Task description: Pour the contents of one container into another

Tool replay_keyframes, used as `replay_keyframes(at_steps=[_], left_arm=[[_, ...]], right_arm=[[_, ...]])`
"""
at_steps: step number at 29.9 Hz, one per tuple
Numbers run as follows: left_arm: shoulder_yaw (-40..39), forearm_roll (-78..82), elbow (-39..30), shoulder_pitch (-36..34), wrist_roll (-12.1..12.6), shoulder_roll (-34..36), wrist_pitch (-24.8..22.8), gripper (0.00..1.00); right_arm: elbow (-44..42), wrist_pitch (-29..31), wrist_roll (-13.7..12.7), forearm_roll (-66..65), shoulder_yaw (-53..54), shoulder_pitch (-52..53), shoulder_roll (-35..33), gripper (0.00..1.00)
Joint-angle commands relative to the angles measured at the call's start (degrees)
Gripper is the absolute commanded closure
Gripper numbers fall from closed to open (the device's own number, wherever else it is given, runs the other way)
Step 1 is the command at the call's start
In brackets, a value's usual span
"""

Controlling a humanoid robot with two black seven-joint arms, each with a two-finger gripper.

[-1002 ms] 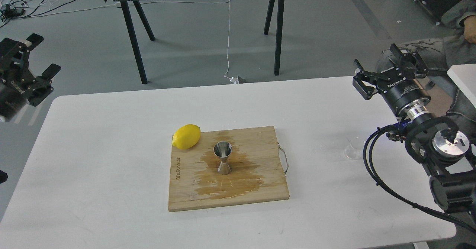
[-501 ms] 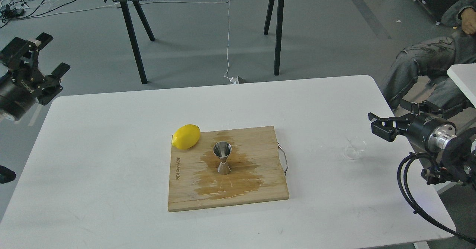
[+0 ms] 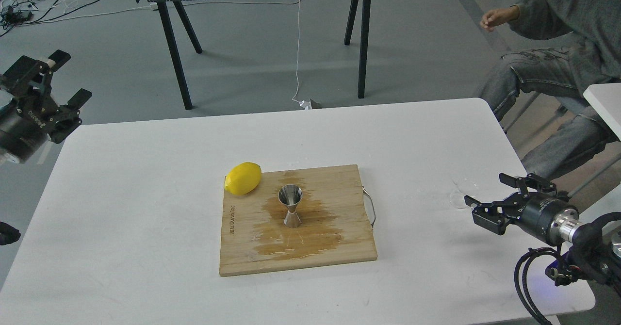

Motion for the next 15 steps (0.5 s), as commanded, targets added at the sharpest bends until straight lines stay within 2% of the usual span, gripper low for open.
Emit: replay_keyframes(at_steps=[1, 15], left_arm=[[0.0, 0.1, 0.0, 0.3, 0.0, 0.2, 0.0, 0.02], [0.0, 0.1, 0.1, 0.9, 0.0, 0.0, 0.0, 0.02]], right_arm=[[-3.5, 1.1, -0.1, 0.0, 1.3, 0.1, 0.9, 0.01], [-12.7, 2.5, 0.1, -0.1, 1.1, 3.5, 3.2, 0.01]])
